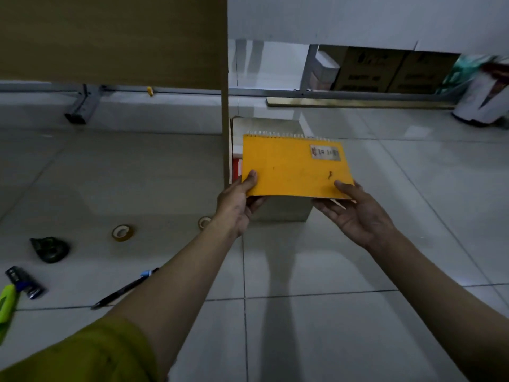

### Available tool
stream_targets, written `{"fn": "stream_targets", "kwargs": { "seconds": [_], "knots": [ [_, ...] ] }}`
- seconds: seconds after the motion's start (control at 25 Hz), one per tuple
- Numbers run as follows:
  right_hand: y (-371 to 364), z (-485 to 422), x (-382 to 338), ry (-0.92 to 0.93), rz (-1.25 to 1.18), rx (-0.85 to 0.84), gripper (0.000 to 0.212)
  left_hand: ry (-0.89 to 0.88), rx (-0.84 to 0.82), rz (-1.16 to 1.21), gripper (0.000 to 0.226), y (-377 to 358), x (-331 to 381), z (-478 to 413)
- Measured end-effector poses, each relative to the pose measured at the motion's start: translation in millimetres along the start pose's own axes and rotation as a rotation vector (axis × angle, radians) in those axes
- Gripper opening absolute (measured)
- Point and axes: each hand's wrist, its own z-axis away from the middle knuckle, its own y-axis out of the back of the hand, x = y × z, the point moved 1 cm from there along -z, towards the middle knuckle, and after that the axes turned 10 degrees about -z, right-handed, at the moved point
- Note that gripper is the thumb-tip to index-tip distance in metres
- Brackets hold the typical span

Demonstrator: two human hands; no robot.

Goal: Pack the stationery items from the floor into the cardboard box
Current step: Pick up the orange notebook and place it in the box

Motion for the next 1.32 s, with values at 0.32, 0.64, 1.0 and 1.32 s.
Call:
{"fn": "stream_targets", "kwargs": {
  "seconds": [0.32,0.64,1.0,1.32],
  "knots": [
    [-55,-47,-5,0.147,0.128,0.042,0.052,-0.279,0.334,-0.858,0.024,12,13,-26],
    [-94,-114,30,0.218,0.423,0.118,0.038,-0.567,0.194,-1.375,0.030,33,4,-45],
    [-80,-180,42,0.043,0.192,0.366,0.041,-0.744,0.082,-1.648,0.030,51,-8,-63],
    [-81,-174,48,-0.197,0.192,0.509,0.039,-0.646,0.030,-1.635,0.034,53,-14,-68]
  ]
}}
